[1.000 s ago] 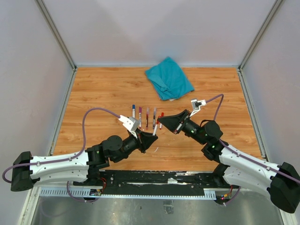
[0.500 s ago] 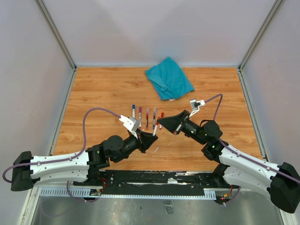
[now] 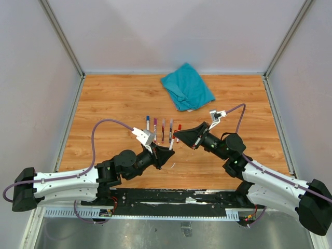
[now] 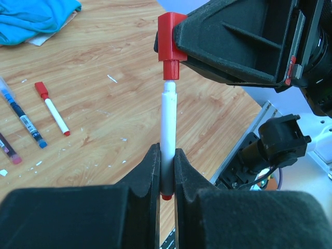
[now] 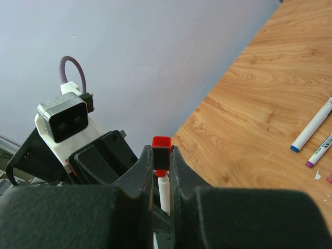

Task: Insert the pens into the pen caps
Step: Insert the pen cap onto the pen, then press the pen cap onto the pen, then place the pen at the center of the board.

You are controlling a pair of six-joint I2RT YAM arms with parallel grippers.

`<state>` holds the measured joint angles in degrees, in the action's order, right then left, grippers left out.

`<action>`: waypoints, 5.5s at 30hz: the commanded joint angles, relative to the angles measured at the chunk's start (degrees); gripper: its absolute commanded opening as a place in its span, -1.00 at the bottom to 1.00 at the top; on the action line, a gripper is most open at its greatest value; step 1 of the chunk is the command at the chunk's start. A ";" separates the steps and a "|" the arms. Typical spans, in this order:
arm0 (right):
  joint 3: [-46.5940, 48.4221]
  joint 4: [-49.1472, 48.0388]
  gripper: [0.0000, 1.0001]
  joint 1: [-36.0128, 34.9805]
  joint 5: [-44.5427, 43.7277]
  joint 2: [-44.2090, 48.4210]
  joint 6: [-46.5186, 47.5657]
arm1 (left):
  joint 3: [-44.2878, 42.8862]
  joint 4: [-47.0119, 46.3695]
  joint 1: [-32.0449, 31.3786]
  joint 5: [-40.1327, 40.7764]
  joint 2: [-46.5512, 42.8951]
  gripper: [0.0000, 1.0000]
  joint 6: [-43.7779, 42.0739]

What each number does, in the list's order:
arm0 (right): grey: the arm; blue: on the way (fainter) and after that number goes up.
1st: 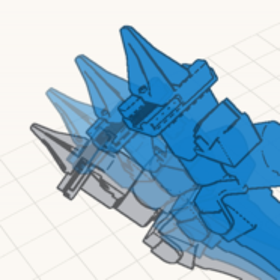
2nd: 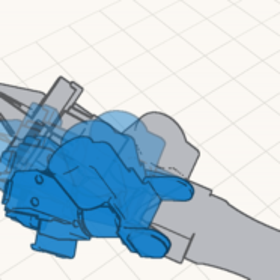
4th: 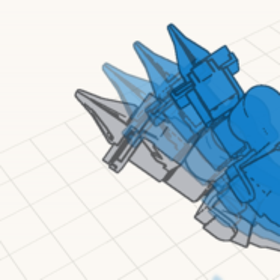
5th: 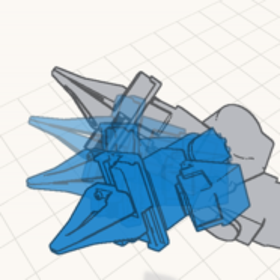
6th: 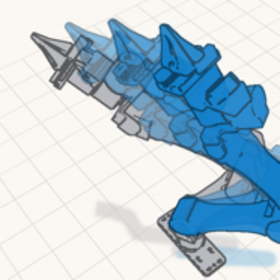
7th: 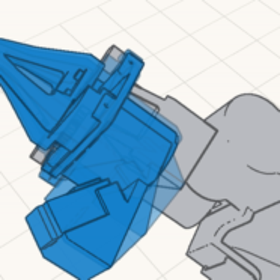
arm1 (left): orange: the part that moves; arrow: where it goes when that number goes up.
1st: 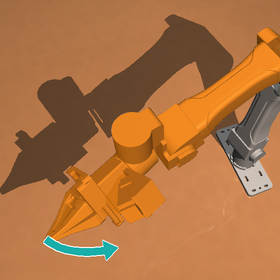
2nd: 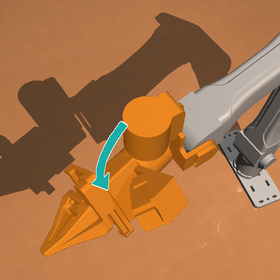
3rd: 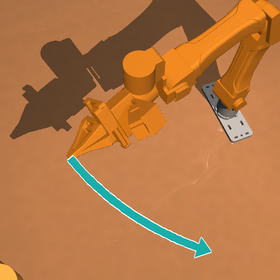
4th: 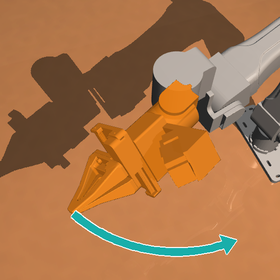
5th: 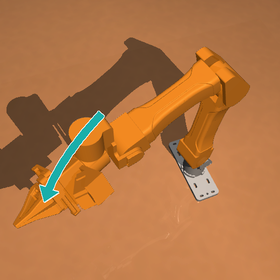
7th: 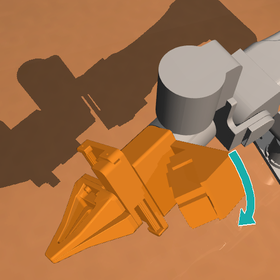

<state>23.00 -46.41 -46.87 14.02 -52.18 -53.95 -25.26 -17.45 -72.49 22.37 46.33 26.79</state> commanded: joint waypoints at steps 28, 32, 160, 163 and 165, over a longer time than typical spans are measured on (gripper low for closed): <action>-1.15 11.63 0.14 -4.04 -2.76 7.32 6.51 | 0.29 -0.88 -0.39 2.23 -1.18 -0.99 -0.46; 0.99 21.46 0.40 -4.02 -8.28 11.96 9.09 | 0.38 -0.85 -0.37 2.25 -1.32 -0.99 -0.59; 16.39 26.74 -0.19 -24.49 -20.64 11.30 23.86 | -5.03 1.73 -0.40 -4.43 -8.70 -0.99 -2.29; 16.63 27.03 -0.17 -24.45 -24.15 9.92 21.10 | -4.90 0.91 -0.38 -5.15 -8.31 -0.99 -1.97; 16.18 27.02 -0.17 -24.48 -26.02 9.12 19.68 | -4.85 0.15 -0.42 -5.69 -8.13 -0.99 -1.88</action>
<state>39.09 -15.53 -70.48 -9.30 -42.30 -31.46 -30.57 -13.37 -72.95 18.17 38.02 25.50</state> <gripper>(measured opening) 0.414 0.115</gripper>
